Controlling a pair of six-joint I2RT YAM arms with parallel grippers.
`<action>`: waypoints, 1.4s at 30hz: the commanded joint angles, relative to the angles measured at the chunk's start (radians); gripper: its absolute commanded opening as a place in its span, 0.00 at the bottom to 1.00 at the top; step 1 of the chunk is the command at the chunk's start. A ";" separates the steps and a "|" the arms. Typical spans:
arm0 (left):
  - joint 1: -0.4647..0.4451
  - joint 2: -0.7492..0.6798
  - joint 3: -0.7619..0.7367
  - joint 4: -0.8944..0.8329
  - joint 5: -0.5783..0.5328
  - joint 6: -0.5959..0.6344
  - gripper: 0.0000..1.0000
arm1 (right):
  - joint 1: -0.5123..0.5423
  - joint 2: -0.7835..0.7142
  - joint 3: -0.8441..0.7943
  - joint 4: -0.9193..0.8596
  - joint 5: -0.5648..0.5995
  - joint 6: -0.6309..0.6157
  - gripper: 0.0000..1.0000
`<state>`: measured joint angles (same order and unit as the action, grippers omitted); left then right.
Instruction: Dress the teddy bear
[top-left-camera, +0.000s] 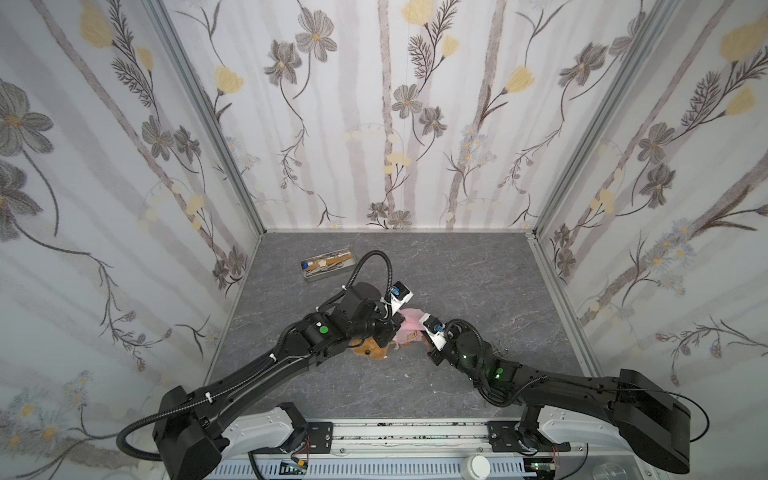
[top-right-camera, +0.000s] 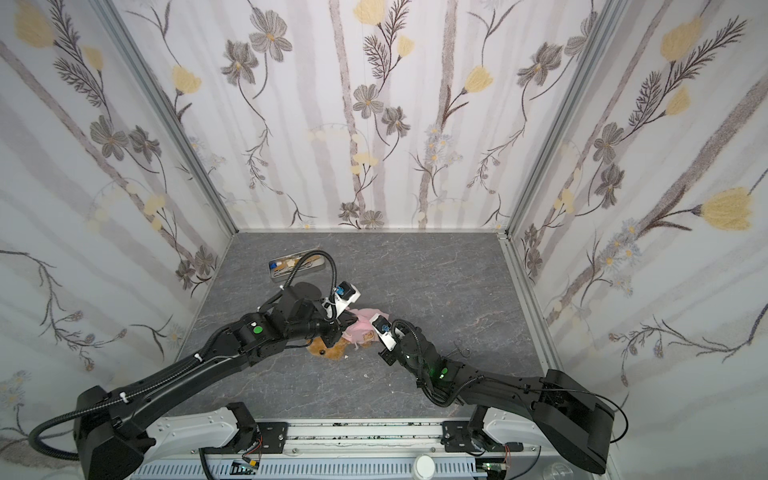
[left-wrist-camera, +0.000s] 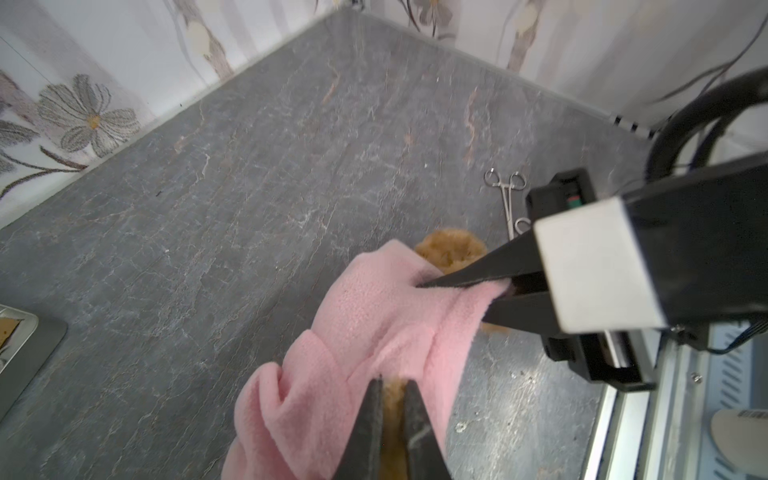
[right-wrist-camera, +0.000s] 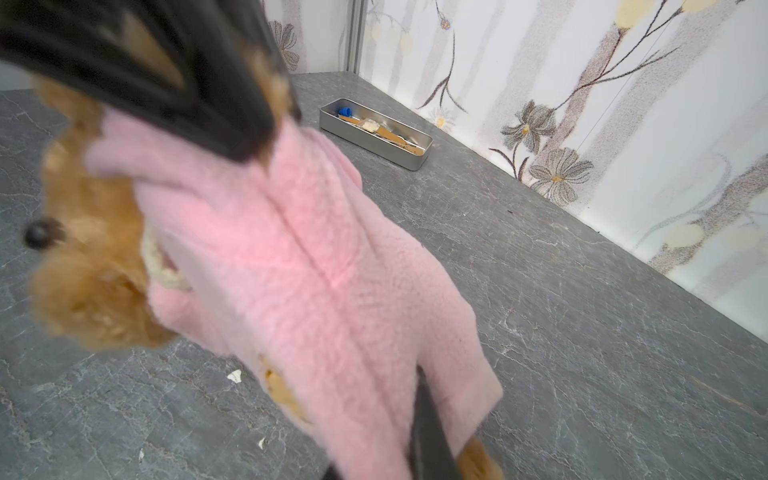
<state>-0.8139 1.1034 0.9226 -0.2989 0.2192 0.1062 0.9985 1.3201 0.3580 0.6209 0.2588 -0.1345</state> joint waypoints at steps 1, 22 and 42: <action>0.053 -0.111 -0.079 0.318 0.167 -0.204 0.00 | -0.003 -0.002 -0.024 0.061 0.048 0.072 0.00; 0.072 -0.158 -0.119 0.226 0.022 -0.158 0.33 | -0.006 0.081 0.034 -0.005 -0.102 0.039 0.00; -0.061 0.034 -0.043 0.044 -0.033 0.079 0.57 | 0.000 0.060 0.067 -0.047 -0.127 0.037 0.00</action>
<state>-0.8562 1.1229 0.8787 -0.2356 0.2028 0.1421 0.9985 1.3815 0.4126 0.5358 0.1303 -0.0978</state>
